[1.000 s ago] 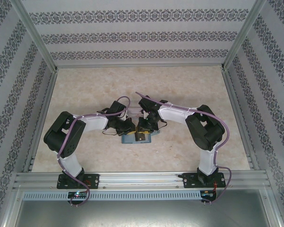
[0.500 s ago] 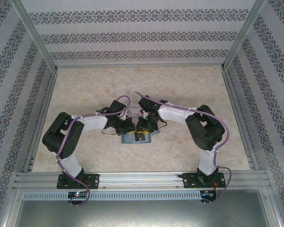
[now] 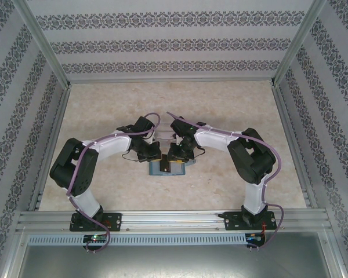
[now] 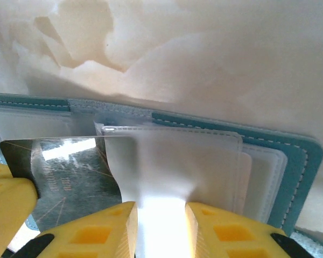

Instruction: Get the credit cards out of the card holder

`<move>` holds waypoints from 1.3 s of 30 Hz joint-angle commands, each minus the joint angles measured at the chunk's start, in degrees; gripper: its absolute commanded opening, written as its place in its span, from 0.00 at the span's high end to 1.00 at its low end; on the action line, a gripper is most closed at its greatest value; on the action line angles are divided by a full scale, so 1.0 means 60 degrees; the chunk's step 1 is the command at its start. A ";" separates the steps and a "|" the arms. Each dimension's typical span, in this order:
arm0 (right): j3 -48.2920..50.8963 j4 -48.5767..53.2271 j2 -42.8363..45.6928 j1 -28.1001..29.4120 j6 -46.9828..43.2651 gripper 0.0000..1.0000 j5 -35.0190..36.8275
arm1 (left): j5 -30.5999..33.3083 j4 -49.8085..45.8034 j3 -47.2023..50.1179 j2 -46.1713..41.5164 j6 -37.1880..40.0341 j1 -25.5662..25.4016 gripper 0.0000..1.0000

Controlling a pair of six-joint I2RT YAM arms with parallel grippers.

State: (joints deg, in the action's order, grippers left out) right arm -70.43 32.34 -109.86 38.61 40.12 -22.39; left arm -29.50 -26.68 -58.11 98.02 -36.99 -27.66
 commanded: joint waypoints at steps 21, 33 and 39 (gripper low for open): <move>-0.0154 0.0338 -0.0496 -0.0058 -0.0344 0.72 -0.0010 | 0.0966 -0.1351 -0.0476 -0.0208 0.0185 0.0098 0.93; -0.0283 0.0413 -0.0611 -0.0082 -0.0420 0.72 -0.0057 | 0.1072 -0.1452 -0.0593 -0.0110 0.0058 0.0085 0.93; -0.0287 0.0419 -0.0644 -0.0100 -0.0448 0.72 -0.0069 | 0.0242 -0.0830 -0.0548 0.0090 -0.0131 0.0061 0.89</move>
State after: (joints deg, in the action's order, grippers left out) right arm -72.01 33.58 -111.35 38.37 38.61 -24.01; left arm -25.69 -32.51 -60.69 97.86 -36.64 -27.64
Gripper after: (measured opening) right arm 0.280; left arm 0.110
